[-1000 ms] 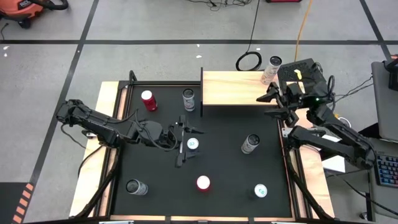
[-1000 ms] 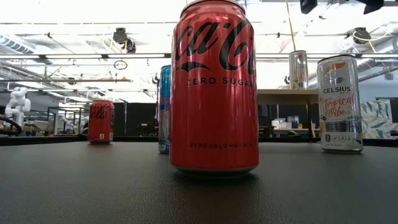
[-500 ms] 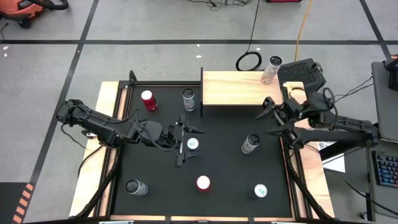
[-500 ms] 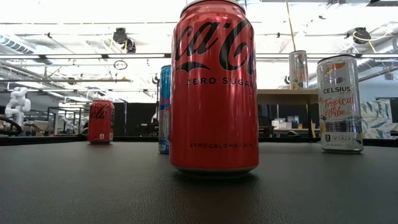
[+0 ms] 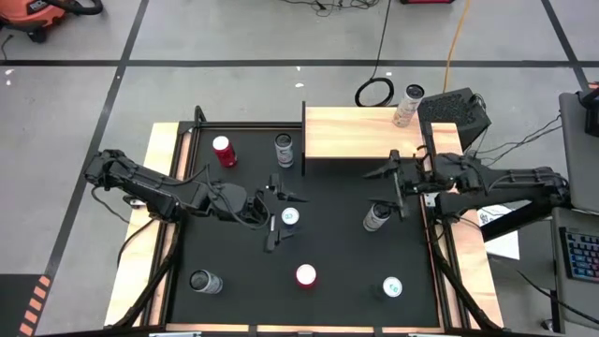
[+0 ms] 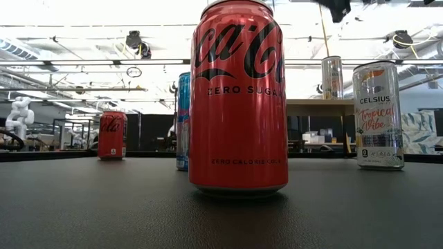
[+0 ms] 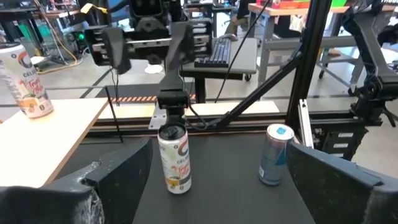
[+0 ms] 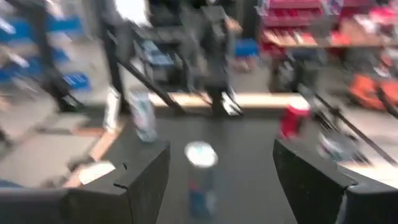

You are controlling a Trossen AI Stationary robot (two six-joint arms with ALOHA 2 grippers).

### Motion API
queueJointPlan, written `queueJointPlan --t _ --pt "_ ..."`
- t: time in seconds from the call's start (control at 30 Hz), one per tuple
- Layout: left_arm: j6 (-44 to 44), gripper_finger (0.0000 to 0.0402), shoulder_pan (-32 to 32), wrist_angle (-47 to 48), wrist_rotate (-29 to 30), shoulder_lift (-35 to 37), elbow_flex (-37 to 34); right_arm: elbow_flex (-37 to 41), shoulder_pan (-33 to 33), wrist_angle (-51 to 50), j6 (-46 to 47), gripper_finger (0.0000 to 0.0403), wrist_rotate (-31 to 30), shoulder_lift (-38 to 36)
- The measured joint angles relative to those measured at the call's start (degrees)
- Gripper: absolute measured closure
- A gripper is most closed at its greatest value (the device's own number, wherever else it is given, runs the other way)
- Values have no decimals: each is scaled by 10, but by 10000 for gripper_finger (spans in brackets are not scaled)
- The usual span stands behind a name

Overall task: Place canned beverage on shelf
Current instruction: Put the white-yellow soda can on the shelf aligned with the other white-yellow soda can

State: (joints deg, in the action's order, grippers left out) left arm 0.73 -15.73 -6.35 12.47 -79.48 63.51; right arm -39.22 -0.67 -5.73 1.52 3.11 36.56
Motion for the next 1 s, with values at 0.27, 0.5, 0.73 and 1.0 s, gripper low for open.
queueJointPlan --t 0.27,0.5,0.73,1.0 --pt "0 30 0 0 0 0 0 -35 -2 -224 64 138 -78 -5" --pt "0 30 0 0 0 0 0 -56 -3 -323 158 138 -65 -6" --pt "0 30 0 1 0 0 0 -57 -11 -394 234 138 -15 13" --pt "2 30 0 1 0 0 0 -57 -52 -397 251 138 -15 60"
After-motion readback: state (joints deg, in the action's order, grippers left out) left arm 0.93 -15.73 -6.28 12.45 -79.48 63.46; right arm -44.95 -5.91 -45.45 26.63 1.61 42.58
